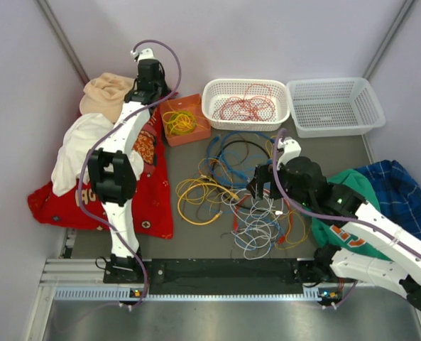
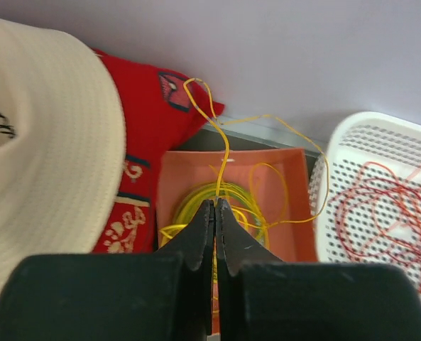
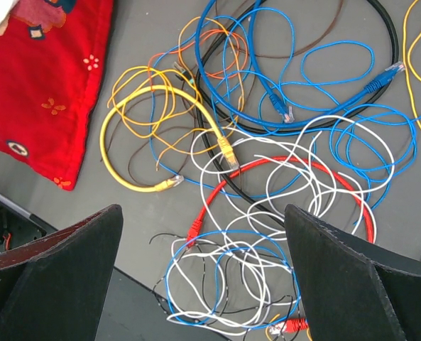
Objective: Untangle the cables
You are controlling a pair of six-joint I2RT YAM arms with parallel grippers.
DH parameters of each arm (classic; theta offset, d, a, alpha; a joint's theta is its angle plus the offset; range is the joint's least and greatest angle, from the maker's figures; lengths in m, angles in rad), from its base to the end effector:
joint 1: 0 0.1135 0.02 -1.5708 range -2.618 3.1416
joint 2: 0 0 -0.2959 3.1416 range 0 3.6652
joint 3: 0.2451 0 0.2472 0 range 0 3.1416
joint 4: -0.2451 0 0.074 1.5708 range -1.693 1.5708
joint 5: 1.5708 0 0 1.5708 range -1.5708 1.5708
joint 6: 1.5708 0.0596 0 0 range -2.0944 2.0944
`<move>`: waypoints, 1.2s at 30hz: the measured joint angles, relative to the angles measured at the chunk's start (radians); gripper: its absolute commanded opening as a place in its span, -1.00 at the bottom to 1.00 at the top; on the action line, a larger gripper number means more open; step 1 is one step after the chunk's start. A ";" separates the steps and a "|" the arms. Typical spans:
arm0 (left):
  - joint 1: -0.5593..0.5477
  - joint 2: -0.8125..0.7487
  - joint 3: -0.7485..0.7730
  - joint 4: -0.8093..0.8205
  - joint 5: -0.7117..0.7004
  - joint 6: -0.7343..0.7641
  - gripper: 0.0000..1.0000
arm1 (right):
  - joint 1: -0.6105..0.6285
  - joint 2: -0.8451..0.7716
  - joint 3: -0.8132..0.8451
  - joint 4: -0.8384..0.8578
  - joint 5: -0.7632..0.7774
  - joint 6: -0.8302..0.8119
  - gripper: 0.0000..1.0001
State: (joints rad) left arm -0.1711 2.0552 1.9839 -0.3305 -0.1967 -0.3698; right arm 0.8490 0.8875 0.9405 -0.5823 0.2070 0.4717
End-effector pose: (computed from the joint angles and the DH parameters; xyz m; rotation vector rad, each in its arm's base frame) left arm 0.5175 -0.0776 0.3663 -0.3223 1.9413 -0.1604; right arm 0.1306 0.1298 0.3488 -0.2757 2.1233 0.5766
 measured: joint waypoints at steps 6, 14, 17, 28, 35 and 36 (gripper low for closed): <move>0.000 -0.022 -0.065 0.116 -0.157 0.102 -1.00 | 0.000 0.026 0.000 0.015 0.002 -0.001 0.89; -0.019 -0.099 -0.185 0.388 -0.295 0.277 -1.00 | 0.000 0.036 0.000 0.015 0.002 -0.007 0.89; -0.047 -0.105 -0.219 0.518 -0.324 0.368 -1.00 | 0.000 0.036 0.000 0.015 0.003 -0.007 0.89; -0.207 -0.044 -0.402 0.909 -0.413 0.682 -1.00 | 0.000 0.041 0.000 0.015 0.013 -0.008 0.89; -0.207 -0.002 -0.460 0.984 -0.483 0.792 -1.00 | 0.000 0.042 0.000 0.016 0.017 -0.017 0.89; -0.202 -0.003 -0.460 0.998 -0.488 0.799 -1.00 | 0.000 0.042 0.000 0.017 0.017 -0.018 0.89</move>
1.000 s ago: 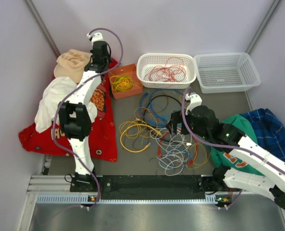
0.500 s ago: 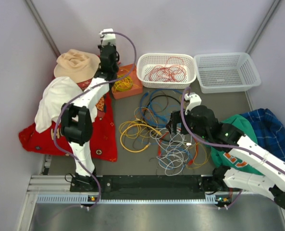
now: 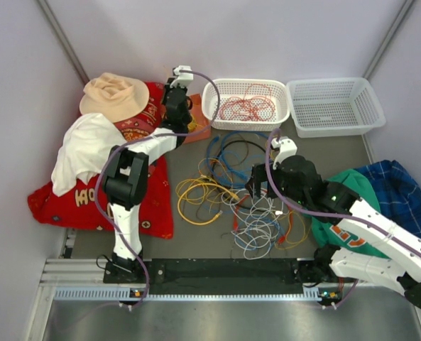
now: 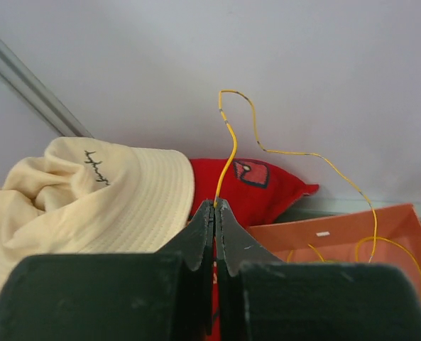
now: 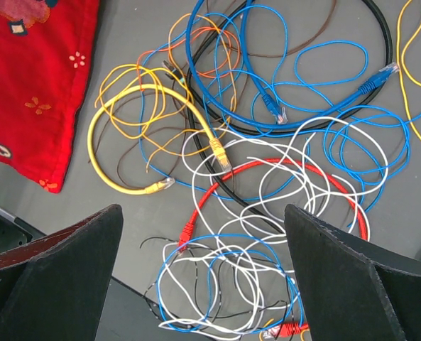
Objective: Untangle the cables
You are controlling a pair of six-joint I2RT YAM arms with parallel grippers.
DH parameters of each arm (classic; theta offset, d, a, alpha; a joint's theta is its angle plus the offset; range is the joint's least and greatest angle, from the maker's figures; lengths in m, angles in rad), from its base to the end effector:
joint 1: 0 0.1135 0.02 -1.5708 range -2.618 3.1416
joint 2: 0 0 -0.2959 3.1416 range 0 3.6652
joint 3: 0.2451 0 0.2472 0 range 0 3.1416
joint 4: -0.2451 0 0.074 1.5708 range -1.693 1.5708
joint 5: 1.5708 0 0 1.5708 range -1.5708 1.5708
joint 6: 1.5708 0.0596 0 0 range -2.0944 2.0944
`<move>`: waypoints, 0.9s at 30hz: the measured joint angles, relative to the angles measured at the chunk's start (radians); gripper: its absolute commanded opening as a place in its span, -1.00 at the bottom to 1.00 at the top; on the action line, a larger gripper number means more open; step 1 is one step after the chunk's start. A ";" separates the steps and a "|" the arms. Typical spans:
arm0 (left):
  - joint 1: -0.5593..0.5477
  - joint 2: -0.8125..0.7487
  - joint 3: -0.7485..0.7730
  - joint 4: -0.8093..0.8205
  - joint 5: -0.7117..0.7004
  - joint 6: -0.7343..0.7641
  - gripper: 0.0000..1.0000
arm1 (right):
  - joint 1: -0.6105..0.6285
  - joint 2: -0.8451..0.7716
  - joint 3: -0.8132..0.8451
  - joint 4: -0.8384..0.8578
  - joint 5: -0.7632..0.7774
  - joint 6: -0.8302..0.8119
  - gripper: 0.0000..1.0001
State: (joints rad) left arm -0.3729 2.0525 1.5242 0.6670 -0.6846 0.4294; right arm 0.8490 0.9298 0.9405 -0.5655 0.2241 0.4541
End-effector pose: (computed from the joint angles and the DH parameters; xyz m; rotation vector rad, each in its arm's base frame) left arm 0.4919 -0.1520 0.3233 0.0185 1.4859 0.5344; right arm 0.1385 0.1372 0.3436 -0.2901 2.1376 0.5342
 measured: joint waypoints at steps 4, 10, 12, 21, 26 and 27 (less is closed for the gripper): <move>0.021 -0.009 0.000 0.022 -0.013 0.016 -1.00 | 0.000 0.002 0.000 0.003 -0.001 0.000 0.89; 0.056 -0.013 0.069 -0.004 -0.007 0.000 -1.00 | 0.000 0.003 0.000 0.003 -0.002 -0.001 0.89; 0.066 -0.013 0.098 -0.013 -0.004 -0.016 -1.00 | 0.000 0.003 0.000 0.002 -0.002 -0.002 0.89; 0.094 0.058 0.169 -0.056 0.007 -0.105 -1.00 | 0.000 0.033 0.000 -0.002 0.000 -0.016 0.89; 0.093 0.097 0.137 -0.102 0.013 -0.153 -1.00 | 0.000 0.062 0.000 -0.001 -0.001 -0.017 0.89; 0.091 0.098 0.122 -0.109 0.014 -0.163 -1.00 | 0.000 0.067 0.000 0.000 -0.001 -0.017 0.89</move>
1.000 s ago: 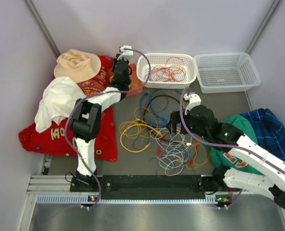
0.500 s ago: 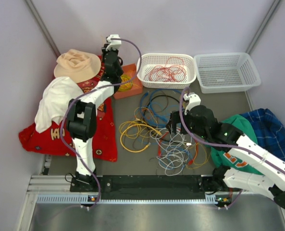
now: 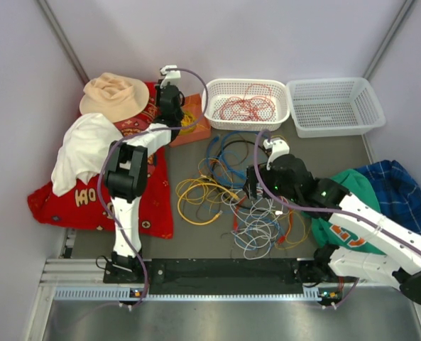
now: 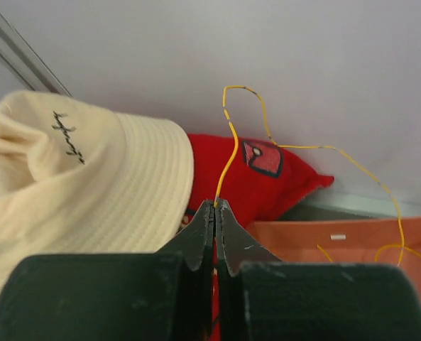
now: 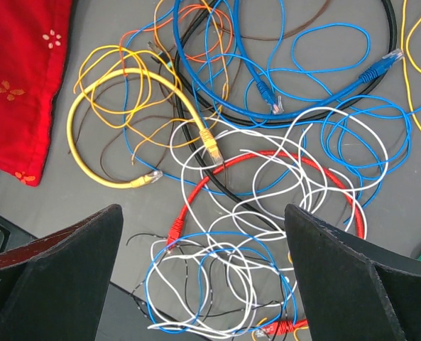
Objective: Untangle the cables
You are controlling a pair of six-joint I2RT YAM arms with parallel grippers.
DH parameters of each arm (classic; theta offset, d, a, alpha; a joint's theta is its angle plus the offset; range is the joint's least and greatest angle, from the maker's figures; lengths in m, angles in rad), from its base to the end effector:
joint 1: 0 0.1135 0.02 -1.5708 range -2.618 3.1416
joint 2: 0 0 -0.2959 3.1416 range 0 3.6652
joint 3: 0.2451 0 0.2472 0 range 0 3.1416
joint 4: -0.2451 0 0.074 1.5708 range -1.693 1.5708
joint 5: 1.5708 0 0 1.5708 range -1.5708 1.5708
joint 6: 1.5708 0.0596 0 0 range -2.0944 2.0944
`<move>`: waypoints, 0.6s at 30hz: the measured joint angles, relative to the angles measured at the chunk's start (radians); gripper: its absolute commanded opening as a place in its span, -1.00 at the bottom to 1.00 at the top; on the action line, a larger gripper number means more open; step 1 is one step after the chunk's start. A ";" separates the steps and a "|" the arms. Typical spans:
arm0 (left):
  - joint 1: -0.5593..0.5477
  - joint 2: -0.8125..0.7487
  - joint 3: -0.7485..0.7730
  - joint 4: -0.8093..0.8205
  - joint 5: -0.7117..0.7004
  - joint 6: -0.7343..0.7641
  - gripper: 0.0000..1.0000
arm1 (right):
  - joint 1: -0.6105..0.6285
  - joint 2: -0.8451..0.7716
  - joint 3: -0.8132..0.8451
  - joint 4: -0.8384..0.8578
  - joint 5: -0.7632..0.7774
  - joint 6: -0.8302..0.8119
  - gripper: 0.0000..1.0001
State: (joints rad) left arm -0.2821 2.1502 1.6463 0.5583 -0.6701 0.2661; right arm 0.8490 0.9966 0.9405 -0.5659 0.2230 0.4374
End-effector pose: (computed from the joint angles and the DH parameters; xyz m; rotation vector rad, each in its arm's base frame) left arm 0.5304 -0.1152 0.3044 -0.1210 1.5440 0.4938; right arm 0.1483 0.1485 0.3314 -0.3277 2.1925 0.4833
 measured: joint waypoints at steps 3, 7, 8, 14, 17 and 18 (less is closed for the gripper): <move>-0.005 0.000 -0.048 -0.006 0.000 -0.033 -1.00 | 0.000 0.008 0.000 0.002 -0.001 0.000 0.89; -0.009 -0.017 -0.111 -0.068 0.021 -0.109 -1.00 | 0.000 0.008 0.000 0.006 -0.003 0.001 0.89; -0.010 -0.023 -0.117 -0.090 0.034 -0.128 -1.00 | 0.000 0.008 0.000 0.006 -0.004 0.002 0.89; -0.011 -0.080 -0.113 -0.275 0.144 -0.286 -1.00 | 0.000 0.006 -0.004 0.024 -0.012 0.014 0.89; -0.011 -0.096 -0.093 -0.353 0.217 -0.356 -1.00 | 0.000 0.003 -0.013 0.027 -0.016 0.022 0.89; -0.011 -0.100 -0.090 -0.370 0.239 -0.376 -1.00 | 0.000 0.000 -0.019 0.028 -0.016 0.027 0.89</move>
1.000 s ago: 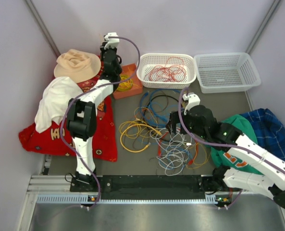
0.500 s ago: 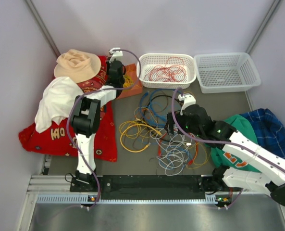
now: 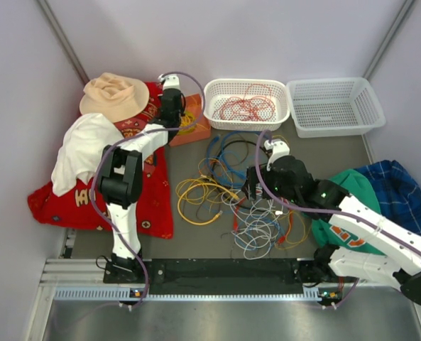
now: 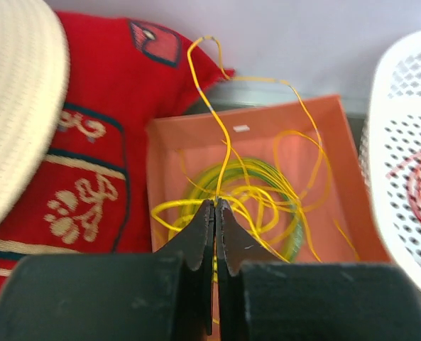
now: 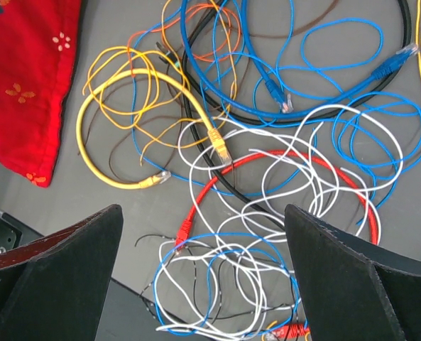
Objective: Untangle the cables
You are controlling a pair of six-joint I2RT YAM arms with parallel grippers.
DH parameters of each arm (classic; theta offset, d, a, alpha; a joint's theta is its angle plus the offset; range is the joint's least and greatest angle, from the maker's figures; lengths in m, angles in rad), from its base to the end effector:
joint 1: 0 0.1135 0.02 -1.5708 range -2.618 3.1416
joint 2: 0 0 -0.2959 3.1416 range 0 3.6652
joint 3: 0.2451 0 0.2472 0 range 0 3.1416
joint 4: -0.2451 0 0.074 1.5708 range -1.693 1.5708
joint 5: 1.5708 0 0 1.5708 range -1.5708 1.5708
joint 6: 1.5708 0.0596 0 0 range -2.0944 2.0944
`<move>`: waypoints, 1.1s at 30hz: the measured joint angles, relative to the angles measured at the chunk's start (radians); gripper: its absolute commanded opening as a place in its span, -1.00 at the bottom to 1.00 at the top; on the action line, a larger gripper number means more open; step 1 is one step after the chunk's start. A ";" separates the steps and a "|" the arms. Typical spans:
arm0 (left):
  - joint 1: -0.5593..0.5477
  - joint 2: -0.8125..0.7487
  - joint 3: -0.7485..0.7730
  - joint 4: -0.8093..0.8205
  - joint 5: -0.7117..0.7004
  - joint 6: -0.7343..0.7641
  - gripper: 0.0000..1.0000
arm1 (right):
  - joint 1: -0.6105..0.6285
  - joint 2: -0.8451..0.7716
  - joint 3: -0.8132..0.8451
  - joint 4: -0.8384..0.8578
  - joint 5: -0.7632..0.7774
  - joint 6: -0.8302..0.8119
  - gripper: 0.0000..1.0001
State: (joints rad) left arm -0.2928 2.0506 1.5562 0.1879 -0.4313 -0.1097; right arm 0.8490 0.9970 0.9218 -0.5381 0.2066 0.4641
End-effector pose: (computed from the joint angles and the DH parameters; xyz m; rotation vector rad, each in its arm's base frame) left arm 0.5034 -0.1258 0.2763 -0.1248 1.8460 0.1246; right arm 0.1487 0.1505 0.3276 -0.3065 2.1959 0.5196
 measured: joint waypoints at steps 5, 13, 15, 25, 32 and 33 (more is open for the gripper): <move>0.000 -0.007 0.035 -0.121 0.094 -0.080 -1.00 | 0.000 -0.020 -0.013 0.000 -0.003 0.010 0.89; -0.003 -0.093 -0.016 -0.241 0.179 -0.164 -1.00 | 0.000 -0.029 -0.021 0.007 -0.010 0.019 0.89; -0.003 -0.109 -0.026 -0.253 0.180 -0.172 -1.00 | 0.000 -0.029 -0.026 0.012 -0.014 0.019 0.89; -0.003 -0.011 0.126 -0.335 0.151 -0.167 0.98 | 0.000 -0.029 -0.032 0.022 -0.016 0.024 0.89; -0.005 -0.014 0.161 -0.345 0.119 -0.154 0.98 | 0.000 -0.025 -0.032 0.029 -0.020 0.022 0.88; -0.006 -0.026 0.157 -0.346 0.119 -0.157 0.98 | 0.000 -0.023 -0.032 0.033 -0.023 0.019 0.88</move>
State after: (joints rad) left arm -0.2985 2.0243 1.7134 -0.1581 -0.3122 -0.2665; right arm 0.8486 0.9745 0.8898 -0.5053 0.1841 0.4831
